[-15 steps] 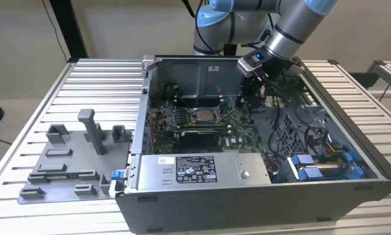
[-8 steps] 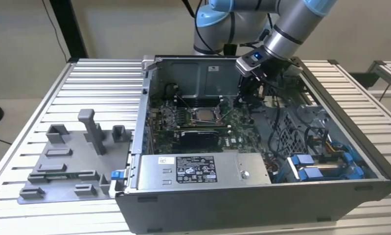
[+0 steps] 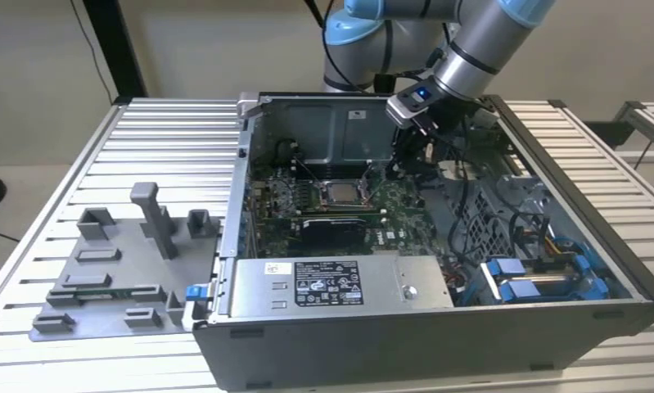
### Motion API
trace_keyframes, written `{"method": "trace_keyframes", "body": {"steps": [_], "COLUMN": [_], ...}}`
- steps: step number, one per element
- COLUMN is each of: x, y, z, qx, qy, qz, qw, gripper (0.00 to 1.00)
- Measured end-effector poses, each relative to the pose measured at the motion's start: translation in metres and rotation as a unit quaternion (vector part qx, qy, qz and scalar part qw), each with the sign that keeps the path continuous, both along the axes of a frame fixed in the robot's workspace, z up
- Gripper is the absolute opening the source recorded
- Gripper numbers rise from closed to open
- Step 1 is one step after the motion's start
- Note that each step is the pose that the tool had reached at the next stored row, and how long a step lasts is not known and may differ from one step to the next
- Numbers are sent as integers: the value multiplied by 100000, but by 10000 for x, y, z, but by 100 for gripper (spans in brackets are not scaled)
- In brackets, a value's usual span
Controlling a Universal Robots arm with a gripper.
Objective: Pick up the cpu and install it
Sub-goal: 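Install the first cpu locking lever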
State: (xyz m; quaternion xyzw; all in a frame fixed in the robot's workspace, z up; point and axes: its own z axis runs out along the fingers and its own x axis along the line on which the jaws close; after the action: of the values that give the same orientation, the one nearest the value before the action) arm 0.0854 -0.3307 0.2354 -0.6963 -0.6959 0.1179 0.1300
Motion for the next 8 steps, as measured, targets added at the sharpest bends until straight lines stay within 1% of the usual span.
{"method": "trace_keyframes", "body": {"steps": [8], "x": [-162], "y": [0], "z": [0], "qx": [88], "qy": [0], "qz": [0], "qw": [100000], "gripper": [0]}}
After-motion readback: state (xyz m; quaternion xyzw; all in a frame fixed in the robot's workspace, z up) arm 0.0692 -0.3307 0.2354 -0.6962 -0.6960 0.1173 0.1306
